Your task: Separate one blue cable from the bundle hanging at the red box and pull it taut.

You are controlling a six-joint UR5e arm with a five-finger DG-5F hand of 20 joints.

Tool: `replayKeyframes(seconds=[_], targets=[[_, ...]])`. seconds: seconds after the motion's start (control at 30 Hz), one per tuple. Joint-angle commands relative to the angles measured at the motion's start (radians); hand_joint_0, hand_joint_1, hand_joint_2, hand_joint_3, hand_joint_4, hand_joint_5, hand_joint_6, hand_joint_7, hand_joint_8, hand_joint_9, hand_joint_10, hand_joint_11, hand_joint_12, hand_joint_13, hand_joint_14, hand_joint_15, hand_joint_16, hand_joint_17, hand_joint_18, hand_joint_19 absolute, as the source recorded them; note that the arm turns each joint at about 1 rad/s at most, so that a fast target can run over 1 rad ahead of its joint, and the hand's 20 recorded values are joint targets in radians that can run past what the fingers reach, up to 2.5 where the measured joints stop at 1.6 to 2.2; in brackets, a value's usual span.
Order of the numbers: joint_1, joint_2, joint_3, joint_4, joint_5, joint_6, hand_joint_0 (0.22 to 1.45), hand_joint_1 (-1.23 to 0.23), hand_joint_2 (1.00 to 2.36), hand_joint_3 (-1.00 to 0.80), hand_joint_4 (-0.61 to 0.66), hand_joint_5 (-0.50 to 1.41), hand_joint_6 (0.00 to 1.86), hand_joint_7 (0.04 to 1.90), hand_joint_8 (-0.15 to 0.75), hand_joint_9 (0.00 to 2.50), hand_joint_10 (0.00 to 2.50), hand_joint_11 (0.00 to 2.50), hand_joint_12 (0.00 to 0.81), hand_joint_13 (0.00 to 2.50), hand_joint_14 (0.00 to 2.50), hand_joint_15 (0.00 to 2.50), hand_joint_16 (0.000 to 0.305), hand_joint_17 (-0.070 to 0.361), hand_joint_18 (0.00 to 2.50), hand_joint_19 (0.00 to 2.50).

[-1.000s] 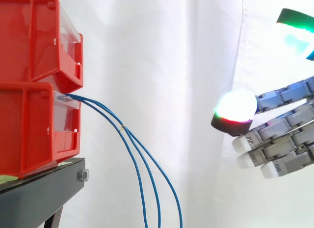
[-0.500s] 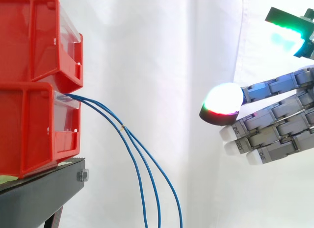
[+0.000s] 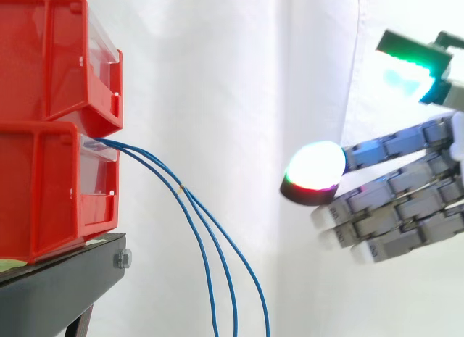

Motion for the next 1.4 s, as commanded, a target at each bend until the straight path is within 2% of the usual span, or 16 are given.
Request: replayKeyframes(seconds=[0.0,0.07,0.13,0.3,0.57,0.63,0.67,0.73,0.77,0.87,1.0,1.17,1.37], targets=[[-0.008,-0.047,0.051,-0.015,-0.015,0.027,0.51,-0.61,1.0,-0.5,0.26,-0.21,0.5,0.74,0.324,0.44,0.0,0.0,0.377,0.25,0.0,0.0,0.046,0.104,0.21,0.0],[-0.013,-0.067,0.075,-0.03,-0.02,0.026,0.51,-0.62,1.0,-0.49,0.25,-0.21,0.5,0.74,0.324,0.44,0.0,0.0,0.376,0.26,0.0,0.0,0.046,0.104,0.21,0.0],[-0.016,-0.068,0.088,-0.033,-0.021,0.021,0.51,-0.62,1.0,-0.49,0.26,-0.21,0.5,0.74,0.323,0.45,0.0,0.0,0.374,0.26,0.0,0.0,0.046,0.103,0.21,0.0],[-0.017,-0.068,0.088,-0.027,-0.021,0.011,0.51,-0.62,1.0,-0.49,0.26,-0.21,0.5,0.74,0.325,0.45,0.0,0.0,0.372,0.26,0.0,0.0,0.046,0.103,0.21,0.0],[-0.022,-0.131,0.111,0.007,-0.041,0.017,0.51,-0.62,1.0,-0.5,0.26,-0.2,0.5,0.74,0.325,0.45,0.0,0.0,0.364,0.26,0.0,0.0,0.044,0.099,0.21,0.0],[-0.025,-0.145,0.129,0.013,-0.054,0.017,0.51,-0.62,1.0,-0.5,0.26,-0.2,0.5,0.74,0.327,0.46,0.0,0.0,0.361,0.27,0.0,0.0,0.044,0.098,0.21,0.0],[-0.025,-0.166,0.157,0.01,-0.066,0.023,0.51,-0.62,1.0,-0.49,0.26,-0.2,0.5,0.74,0.326,0.46,0.0,0.0,0.361,0.27,0.0,0.0,0.043,0.098,0.21,0.0],[-0.028,-0.17,0.163,0.008,-0.072,0.021,0.51,-0.63,1.0,-0.49,0.26,-0.2,0.5,0.74,0.327,0.47,0.0,0.0,0.36,0.27,0.0,0.0,0.043,0.097,0.22,0.0],[-0.029,-0.199,0.184,0.013,-0.09,0.027,0.51,-0.63,1.0,-0.49,0.27,-0.2,0.5,0.74,0.328,0.47,0.0,0.01,0.36,0.27,0.0,0.0,0.043,0.097,0.22,0.0],[-0.036,-0.225,0.216,0.015,-0.12,0.032,0.51,-0.63,1.0,-0.49,0.27,-0.2,0.5,0.74,0.327,0.48,0.0,0.0,0.359,0.27,0.0,0.0,0.043,0.096,0.22,0.0],[-0.04,-0.252,0.25,0.021,-0.132,0.035,0.51,-0.63,1.0,-0.5,0.27,-0.2,0.5,0.74,0.327,0.48,0.0,0.0,0.36,0.28,0.0,0.0,0.043,0.096,0.22,0.0],[-0.04,-0.289,0.275,0.041,-0.146,0.038,0.51,-0.63,1.0,-0.49,0.28,-0.2,0.5,0.74,0.329,0.48,0.0,0.0,0.357,0.28,0.0,0.0,0.042,0.095,0.22,0.0],[-0.042,-0.328,0.298,0.084,-0.205,0.064,0.51,-0.63,1.0,-0.49,0.29,-0.19,0.5,0.75,0.329,0.49,0.0,0.0,0.353,0.29,0.0,0.0,0.042,0.093,0.22,0.0]])
